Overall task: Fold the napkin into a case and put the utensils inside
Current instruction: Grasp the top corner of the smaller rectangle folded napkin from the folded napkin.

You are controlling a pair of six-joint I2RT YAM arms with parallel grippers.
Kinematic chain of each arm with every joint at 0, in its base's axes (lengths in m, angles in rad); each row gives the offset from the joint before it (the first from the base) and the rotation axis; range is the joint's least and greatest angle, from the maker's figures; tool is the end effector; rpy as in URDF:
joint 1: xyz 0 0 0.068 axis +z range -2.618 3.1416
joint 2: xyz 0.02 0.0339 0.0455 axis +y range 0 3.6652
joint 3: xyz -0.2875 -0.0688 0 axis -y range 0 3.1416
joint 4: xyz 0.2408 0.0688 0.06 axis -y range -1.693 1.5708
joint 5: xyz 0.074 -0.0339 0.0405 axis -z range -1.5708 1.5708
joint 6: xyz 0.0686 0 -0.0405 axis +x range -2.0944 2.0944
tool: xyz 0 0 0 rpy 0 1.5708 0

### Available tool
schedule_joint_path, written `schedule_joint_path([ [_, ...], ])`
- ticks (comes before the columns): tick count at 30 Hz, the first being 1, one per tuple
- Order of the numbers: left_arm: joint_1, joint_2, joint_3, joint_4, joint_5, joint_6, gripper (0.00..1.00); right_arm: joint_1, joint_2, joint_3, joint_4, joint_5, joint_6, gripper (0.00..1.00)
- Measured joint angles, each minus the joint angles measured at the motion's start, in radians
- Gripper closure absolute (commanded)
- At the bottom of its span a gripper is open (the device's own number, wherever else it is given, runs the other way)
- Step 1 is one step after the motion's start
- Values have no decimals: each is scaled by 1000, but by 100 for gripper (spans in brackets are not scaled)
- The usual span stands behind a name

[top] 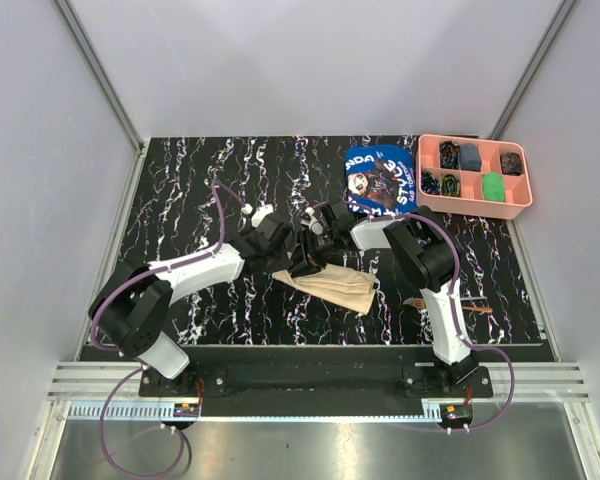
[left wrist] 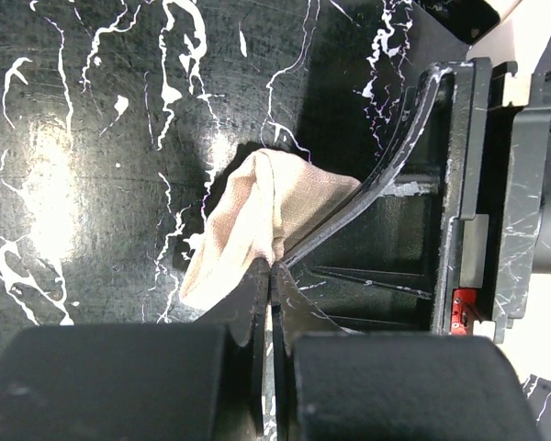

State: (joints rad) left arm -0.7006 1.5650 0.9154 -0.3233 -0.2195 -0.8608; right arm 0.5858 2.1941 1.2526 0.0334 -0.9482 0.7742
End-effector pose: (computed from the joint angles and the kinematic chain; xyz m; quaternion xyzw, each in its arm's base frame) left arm 0.2586 -0.1986 0.1866 -0.1082 0.9443 -0.1317 0.2816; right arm 0.3427 0.2942 0.0977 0.0687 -0.8515 -0.5177 0.0464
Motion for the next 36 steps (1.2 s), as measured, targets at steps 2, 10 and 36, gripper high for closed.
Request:
schedule_joint_path([
  [2,-1,-2,-11,17,0,0,100,-1,0,0,0,0,1,79],
  [10,-3,26,-15,21,-2,19,100,4,1,2,-11,0,-11,100],
  [36,-2,65,14,-23,-20,22,100,-25,-47,41,-145,15,-104,62],
])
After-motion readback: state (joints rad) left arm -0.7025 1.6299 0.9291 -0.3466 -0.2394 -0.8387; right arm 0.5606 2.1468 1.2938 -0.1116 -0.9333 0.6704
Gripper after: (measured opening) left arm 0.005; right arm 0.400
